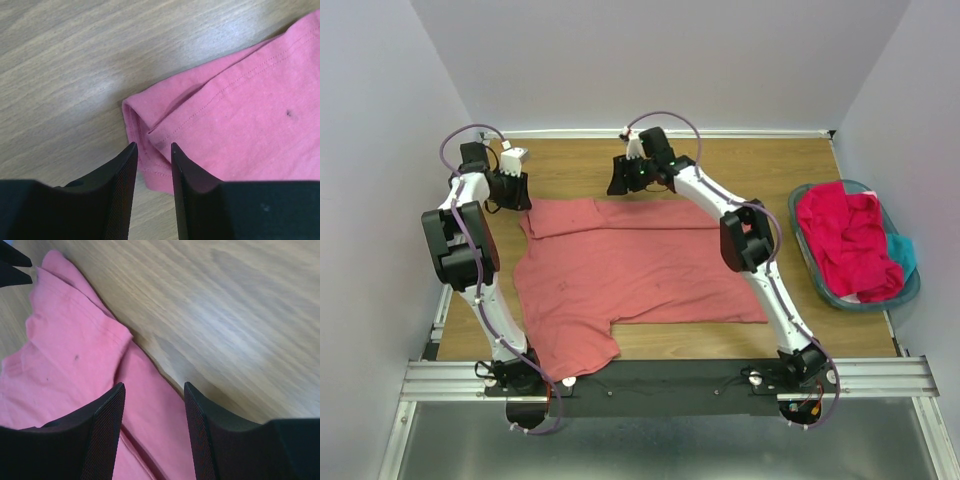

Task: Fold and stack the t-shirts
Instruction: Fold the flattened tshirt in 1/3 of the way

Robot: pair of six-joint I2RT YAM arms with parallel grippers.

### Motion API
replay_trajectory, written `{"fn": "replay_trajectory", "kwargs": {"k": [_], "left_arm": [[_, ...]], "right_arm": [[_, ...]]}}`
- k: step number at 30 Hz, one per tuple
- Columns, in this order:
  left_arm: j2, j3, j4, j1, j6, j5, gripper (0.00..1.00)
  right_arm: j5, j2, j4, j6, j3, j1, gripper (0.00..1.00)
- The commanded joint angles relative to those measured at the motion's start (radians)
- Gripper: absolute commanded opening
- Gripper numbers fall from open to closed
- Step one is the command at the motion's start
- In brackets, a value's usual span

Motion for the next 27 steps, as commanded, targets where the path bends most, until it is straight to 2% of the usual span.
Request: {"fn": "replay_trajectory", "kwargs": {"k": [1,9,27], "left_arm": [[-0.034,0.012,0.024,0.010,-0.036,0.053,0.41],[-0.011,0.009,0.039,0.013,-0.053,0.083,0.41],[0.015,0.018,0.044,0.013,-0.058,0.088,0.40]], "right_arm": [[0.052,0.066,0.113,0.121,0.050,0.040,0.58],[0.103,0.098,0.195,0.144,0.056,0.085,0.57],[0.095,0.156,0.252,0.167,0.064,0.114,0.52]]}}
